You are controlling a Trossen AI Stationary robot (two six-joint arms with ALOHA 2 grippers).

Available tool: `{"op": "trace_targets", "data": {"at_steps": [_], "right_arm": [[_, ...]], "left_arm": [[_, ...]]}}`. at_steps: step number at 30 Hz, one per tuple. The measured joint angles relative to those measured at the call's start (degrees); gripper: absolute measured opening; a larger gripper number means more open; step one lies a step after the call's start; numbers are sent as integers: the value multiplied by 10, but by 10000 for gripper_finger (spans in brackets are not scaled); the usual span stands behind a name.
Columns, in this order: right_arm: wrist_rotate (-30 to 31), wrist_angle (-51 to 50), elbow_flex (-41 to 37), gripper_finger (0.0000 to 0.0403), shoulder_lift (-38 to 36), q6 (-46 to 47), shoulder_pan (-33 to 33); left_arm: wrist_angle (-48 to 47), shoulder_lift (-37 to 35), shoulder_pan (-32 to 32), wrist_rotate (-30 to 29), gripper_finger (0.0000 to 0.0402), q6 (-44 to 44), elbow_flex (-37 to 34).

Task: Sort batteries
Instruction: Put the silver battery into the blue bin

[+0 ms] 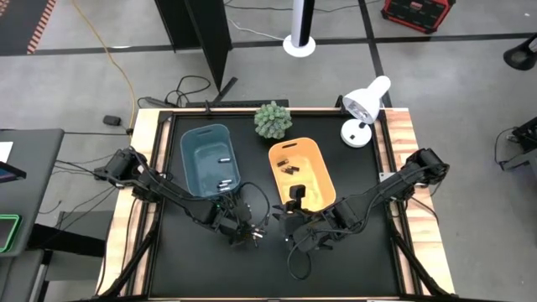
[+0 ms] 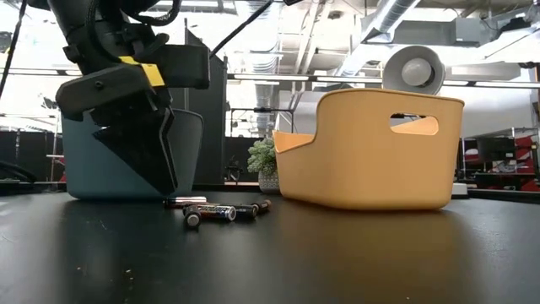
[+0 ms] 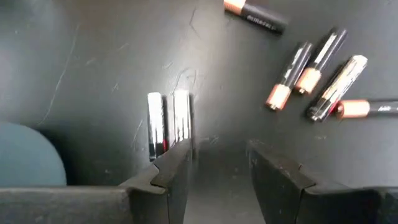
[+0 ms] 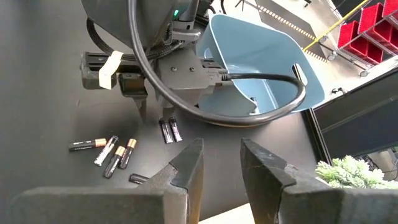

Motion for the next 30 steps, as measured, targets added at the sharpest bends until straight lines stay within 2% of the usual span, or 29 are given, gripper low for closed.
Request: {"op": "trace_targets", "data": {"at_steps": [18, 25, 30], "right_arm": [[0, 0, 0, 122, 0, 0, 0], [0, 0, 0, 122, 0, 0, 0], [0, 0, 0, 122, 0, 0, 0]], "left_arm": [[8, 17, 6, 1, 151, 12, 0], [8, 17, 2, 12, 151, 55, 7], [8, 17, 2, -40, 151, 110, 16]]}}
